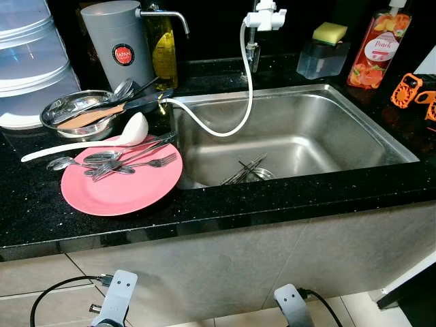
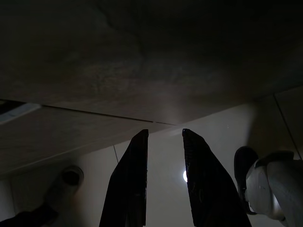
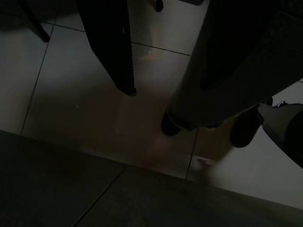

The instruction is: Kitchen organization

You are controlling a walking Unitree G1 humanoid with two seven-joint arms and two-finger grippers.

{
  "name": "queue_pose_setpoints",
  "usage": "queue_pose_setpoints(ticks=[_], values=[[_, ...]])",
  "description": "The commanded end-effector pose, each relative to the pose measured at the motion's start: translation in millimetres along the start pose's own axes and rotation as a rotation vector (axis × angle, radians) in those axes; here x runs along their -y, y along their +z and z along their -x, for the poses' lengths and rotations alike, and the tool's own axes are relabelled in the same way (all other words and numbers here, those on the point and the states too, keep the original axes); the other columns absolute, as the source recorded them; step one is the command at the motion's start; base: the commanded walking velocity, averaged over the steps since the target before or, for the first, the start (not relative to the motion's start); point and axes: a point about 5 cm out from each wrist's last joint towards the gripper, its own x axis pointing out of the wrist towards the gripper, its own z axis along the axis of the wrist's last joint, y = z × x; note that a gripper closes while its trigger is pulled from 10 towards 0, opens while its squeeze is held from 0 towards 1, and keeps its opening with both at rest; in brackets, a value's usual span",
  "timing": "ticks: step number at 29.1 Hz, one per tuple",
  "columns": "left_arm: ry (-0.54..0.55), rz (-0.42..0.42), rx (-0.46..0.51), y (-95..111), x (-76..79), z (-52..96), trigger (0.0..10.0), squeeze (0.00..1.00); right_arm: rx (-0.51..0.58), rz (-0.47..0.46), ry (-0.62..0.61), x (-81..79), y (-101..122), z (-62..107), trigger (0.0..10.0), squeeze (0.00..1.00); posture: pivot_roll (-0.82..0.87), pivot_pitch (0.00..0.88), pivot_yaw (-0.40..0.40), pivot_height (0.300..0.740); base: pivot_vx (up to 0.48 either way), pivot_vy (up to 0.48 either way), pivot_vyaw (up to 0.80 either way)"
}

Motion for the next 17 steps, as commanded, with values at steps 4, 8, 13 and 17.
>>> queue_pose_setpoints(ticks=[4, 8, 13, 17], values=[[0.012, -0.022, -0.032, -8.0, -4.0, 2.4, 10.0, 0.0, 0.008, 0.025, 0.007, -1.0, 7.0, -2.1, 10.0, 0.0, 0.16, 0.0, -0.003, 0.74, 0.0, 0.0, 0.0], [0.007, -0.03, -0.034, -7.8, -2.9, 2.2, 10.0, 0.0, 0.019, 0.033, 0.008, -0.3, 13.3, -3.5, 10.0, 0.0, 0.17, 0.0, -0.008, 0.74, 0.0, 0.0, 0.0], [0.004, -0.031, -0.042, -9.3, -0.8, 2.5, 10.0, 0.0, 0.013, 0.051, 0.016, -0.4, 13.8, -3.8, 10.0, 0.0, 0.18, 0.0, -0.015, 0.74, 0.0, 0.0, 0.0], [-0.004, -0.001, -0.047, -10.2, 0.4, 2.7, 10.0, 0.0, 0.009, 0.002, -0.008, 2.5, 11.4, -3.0, 10.0, 0.0, 0.17, 0.0, -0.011, 0.74, 0.0, 0.0, 0.0]])
